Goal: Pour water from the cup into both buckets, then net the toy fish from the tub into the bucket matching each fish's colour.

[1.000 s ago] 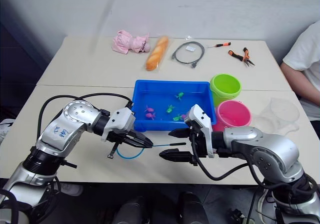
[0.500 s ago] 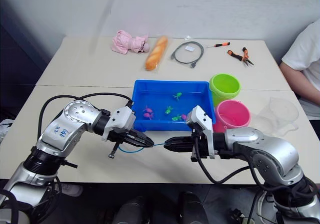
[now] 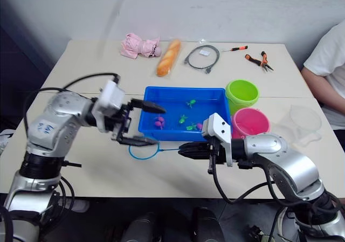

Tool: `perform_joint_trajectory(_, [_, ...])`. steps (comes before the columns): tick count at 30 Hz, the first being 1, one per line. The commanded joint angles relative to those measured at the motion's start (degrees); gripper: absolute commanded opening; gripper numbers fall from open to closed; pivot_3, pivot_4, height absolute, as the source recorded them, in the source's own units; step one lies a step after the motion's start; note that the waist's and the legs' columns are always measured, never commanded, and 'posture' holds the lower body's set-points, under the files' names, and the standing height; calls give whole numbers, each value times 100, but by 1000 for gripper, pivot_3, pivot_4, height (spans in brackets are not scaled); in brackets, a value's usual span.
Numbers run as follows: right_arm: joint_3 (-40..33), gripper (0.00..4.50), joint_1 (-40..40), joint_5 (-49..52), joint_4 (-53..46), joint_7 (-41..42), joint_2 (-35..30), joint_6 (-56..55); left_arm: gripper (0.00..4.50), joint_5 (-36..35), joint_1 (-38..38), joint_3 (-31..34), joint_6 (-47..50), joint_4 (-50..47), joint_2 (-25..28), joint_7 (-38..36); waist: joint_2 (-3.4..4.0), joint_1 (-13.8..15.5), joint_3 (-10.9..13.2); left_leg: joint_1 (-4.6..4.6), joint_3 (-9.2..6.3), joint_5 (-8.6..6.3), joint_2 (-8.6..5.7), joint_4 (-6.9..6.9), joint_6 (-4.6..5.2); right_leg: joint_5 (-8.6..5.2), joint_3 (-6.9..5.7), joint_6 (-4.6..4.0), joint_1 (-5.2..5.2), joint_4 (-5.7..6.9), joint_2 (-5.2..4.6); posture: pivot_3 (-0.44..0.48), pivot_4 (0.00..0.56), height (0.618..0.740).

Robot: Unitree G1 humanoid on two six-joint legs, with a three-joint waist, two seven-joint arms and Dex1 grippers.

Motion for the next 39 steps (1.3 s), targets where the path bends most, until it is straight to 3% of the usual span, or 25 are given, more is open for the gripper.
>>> perform_joint_trajectory(1, [-297, 0, 116, -384, -152, 59, -71, -732, 4459, -187, -65, 562, 152, 259, 290, 193, 0, 0, 0, 0, 0, 0, 0, 1, 0, 0, 0, 0, 0, 1, 0, 0, 150, 738])
perform_joint_trajectory(7, [-1033, 0, 283, -1044, 475, -91, -206, -1779, 4459, 292, 739, 1241, -631, 747, 748, 583, 0, -2, 0, 1, 4, -1, -1, 12, 2, 4, 4, 8, 5, 3, -1, 0, 150, 738])
perform_joint_trajectory(13, [-1424, 0, 162, -1993, 1607, -58, -754, -2781, 4459, 272, 1371, 1571, -1067, 574, 586, 1038, 0, 40, 0, 1, 6, -5, -2, 17, 7, 5, 6, 9, 5, -1, -8, 0, 150, 738])
perform_joint_trajectory(20, [-1064, 0, -579, -2932, 2698, -68, -1146, -3653, 4459, 88, 1732, 1525, -795, 332, 517, 1194, 0, -37, 0, 5, 17, -8, -1, 23, 9, 7, 13, 11, 2, 2, -7, 0, 150, 738])
perform_joint_trajectory(24, [-773, 0, -808, -3440, 2849, -159, -1135, -3877, 4459, 333, 1950, 1550, -1146, 763, 646, 1089, 1, -83, 0, 19, 30, -7, 1, 16, 5, 6, 24, 11, 1, 10, -6, 0, 150, 738])
perform_joint_trajectory(30, [-547, 0, -843, -3772, 2731, -35, -1193, -3971, 4459, 310, 2411, 1539, -1241, 627, 841, 812, 1, -129, 0, 14, 30, -9, 1, 17, 8, 7, 26, 11, 1, 5, -11, 0, 150, 738])
perform_joint_trajectory(39, [-46, 0, -1277, -4679, 3126, -80, -1282, -4523, 4459, 257, 2084, 1192, -1115, 542, 733, 787, 2, -146, 1, 16, 29, -11, 1, 15, 4, 6, 27, 11, -2, 7, -12, 0, 150, 738])
